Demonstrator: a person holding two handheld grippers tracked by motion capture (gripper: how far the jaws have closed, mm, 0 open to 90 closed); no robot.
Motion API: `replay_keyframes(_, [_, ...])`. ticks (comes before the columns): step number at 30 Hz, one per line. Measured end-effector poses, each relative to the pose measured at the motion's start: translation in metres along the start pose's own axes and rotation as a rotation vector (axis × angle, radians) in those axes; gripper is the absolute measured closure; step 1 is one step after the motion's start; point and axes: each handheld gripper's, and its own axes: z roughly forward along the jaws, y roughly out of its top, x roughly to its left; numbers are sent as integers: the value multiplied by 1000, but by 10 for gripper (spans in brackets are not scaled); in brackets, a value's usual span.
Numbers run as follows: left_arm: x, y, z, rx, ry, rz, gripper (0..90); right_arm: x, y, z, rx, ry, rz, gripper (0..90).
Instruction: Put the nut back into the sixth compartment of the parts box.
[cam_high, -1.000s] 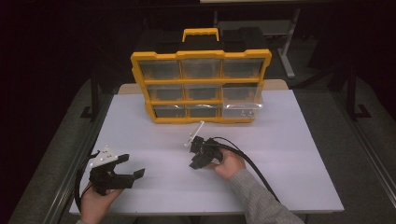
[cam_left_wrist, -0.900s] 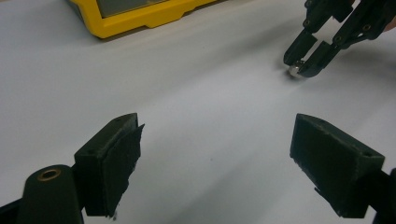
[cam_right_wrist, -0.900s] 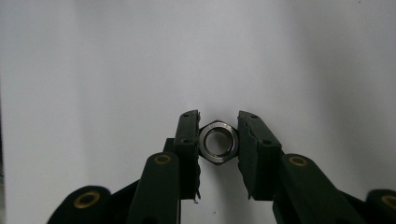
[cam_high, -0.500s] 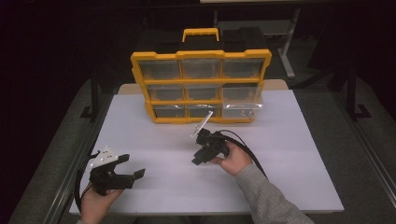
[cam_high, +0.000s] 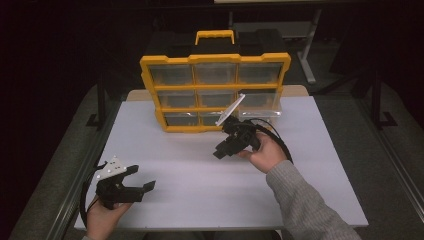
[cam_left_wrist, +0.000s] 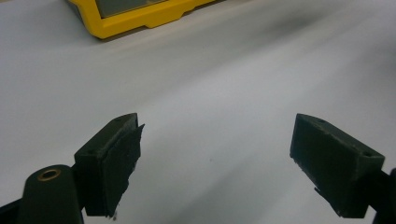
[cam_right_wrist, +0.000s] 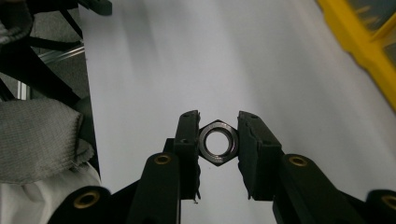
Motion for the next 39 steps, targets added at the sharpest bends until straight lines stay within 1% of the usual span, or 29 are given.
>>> replay_keyframes(1, [0, 0, 0, -2, 0, -6, 160, 0, 2, -5, -5, -3, -3, 690])
replay_keyframes(2, [0, 0, 0, -2, 1, -7, 160, 0, 4, -11, -3, -19, -12, 690])
replay_keyframes(4, [0, 0, 0, -1, 2, -5, 160, 0, 8, -20, -7, -29, -13, 690])
replay_keyframes(5, [0, 0, 0, -1, 2, -4, 161, 1, 10, -24, -3, -30, 0, 690])
replay_keyframes(6, [0, 0, 0, 3, 3, -5, 160, 0, 12, -28, -9, -37, -8, 690])
replay_keyframes(10, [1, 0, -1, 1, 4, -12, 160, -2, 18, -42, -8, -53, -1, 690])
replay_keyframes(13, [0, 0, 0, -5, 4, -21, 160, -3, 22, -51, -6, -70, 2, 690])
replay_keyframes(14, [0, 0, 0, -3, 6, -18, 160, -4, 24, -53, -7, -76, 5, 690])
replay_keyframes(18, [0, -1, 0, -4, 4, -22, 160, -6, 28, -61, -7, -87, 5, 690])
replay_keyframes(25, [0, 0, 0, -2, 5, -16, 160, -11, 35, -78, -14, -120, 9, 690])
replay_keyframes(26, [0, -1, 0, -3, 3, -21, 160, -13, 36, -81, -17, -126, 14, 690])
replay_keyframes(29, [0, 0, 0, -1, 4, -17, 160, -17, 38, -91, -23, -142, 30, 690])
replay_keyframes(34, [0, 0, 0, -2, 3, -19, 160, -23, 39, -104, -49, -151, 63, 690])
replay_keyframes(39, [1, -1, 0, -4, 3, -18, 160, -34, 36, -109, -55, -169, 92, 690])
